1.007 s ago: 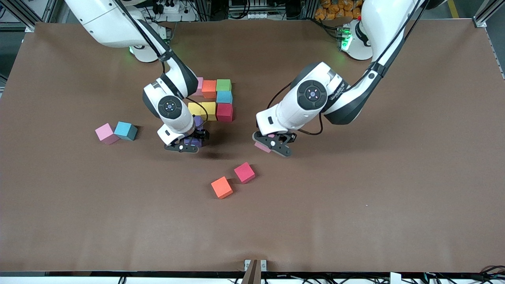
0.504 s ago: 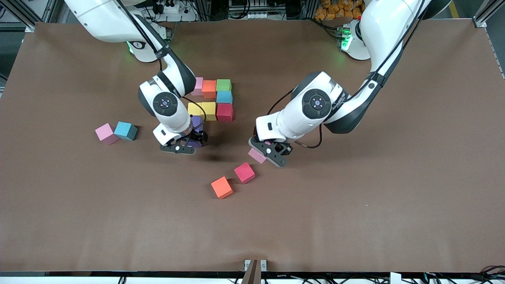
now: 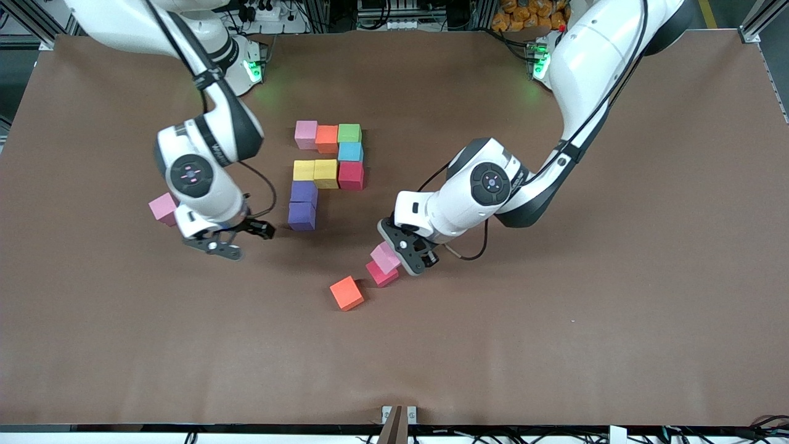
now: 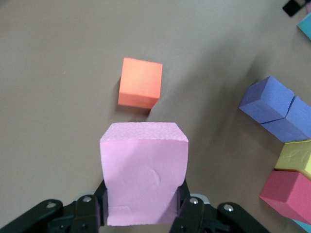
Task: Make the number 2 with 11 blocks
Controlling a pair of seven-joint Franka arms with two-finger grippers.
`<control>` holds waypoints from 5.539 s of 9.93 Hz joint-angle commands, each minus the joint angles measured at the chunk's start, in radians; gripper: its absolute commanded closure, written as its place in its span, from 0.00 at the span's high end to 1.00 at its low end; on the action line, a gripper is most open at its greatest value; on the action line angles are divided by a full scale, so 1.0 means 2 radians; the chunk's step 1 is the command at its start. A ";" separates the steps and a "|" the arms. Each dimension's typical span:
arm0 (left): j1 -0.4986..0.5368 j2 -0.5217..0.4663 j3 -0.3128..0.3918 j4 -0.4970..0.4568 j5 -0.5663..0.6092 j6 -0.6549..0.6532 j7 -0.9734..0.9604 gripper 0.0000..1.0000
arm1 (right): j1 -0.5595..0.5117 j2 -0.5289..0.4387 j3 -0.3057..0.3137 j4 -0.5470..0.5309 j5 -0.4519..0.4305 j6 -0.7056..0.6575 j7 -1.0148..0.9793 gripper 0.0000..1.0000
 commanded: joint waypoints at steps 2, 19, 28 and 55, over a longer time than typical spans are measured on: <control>-0.038 0.026 0.002 0.035 0.009 0.023 0.080 0.18 | -0.046 -0.010 0.005 -0.008 0.003 -0.017 -0.051 1.00; -0.212 0.106 0.101 0.070 0.006 0.090 0.147 0.22 | -0.163 -0.056 0.003 -0.188 0.018 0.053 -0.240 1.00; -0.213 0.109 0.094 0.081 0.006 0.070 0.149 0.24 | -0.183 -0.050 -0.021 -0.192 0.098 0.062 -0.342 1.00; -0.210 0.122 0.088 0.081 0.005 0.076 0.172 0.30 | -0.153 -0.042 -0.030 -0.143 0.121 0.034 -0.320 0.00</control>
